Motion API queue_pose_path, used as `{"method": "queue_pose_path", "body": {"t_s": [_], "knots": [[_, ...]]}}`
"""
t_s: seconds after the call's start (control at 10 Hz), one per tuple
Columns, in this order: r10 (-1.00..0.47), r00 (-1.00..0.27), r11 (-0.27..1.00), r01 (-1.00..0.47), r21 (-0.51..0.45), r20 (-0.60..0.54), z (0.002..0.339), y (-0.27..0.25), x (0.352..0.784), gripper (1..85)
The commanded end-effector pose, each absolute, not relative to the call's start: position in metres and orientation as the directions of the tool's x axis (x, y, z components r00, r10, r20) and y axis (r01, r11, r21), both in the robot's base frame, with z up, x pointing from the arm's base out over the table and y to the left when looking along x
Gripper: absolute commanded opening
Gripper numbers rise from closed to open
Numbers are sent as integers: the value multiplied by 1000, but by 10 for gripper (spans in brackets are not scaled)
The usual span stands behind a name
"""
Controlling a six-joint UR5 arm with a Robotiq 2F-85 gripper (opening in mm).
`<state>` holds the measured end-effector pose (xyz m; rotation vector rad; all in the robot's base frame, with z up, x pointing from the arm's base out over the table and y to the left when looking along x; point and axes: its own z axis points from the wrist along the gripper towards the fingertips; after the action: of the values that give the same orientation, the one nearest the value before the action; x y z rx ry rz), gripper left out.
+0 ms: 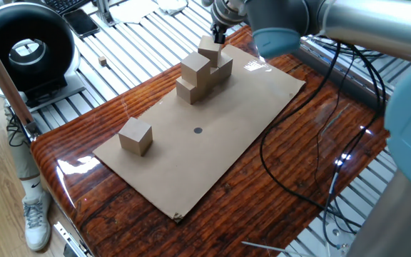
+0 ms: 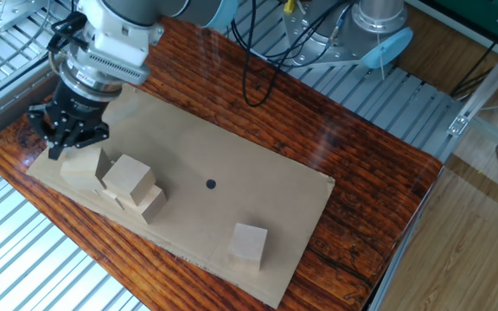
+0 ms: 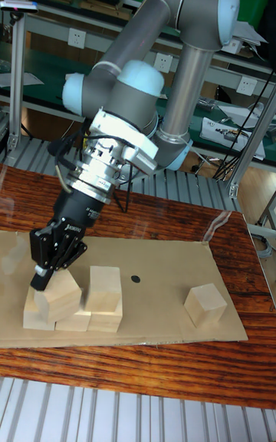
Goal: Stack the blocks into a pyramid shape
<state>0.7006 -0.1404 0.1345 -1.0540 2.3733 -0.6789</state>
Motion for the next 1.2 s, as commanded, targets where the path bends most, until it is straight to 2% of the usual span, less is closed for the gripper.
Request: {"method": "queue_pose_path", "body": {"t_s": [0.0, 0.4, 0.9, 1.1], "knots": [[-767, -595, 601, -538, -590, -239, 126, -141, 709, 10], [-756, -604, 621, -540, -569, -251, 124, -136, 707, 10], [-695, -664, 697, -528, -484, -276, 114, -123, 695, 10], [-645, -711, 748, -514, -420, -279, 107, -117, 682, 10]]}}
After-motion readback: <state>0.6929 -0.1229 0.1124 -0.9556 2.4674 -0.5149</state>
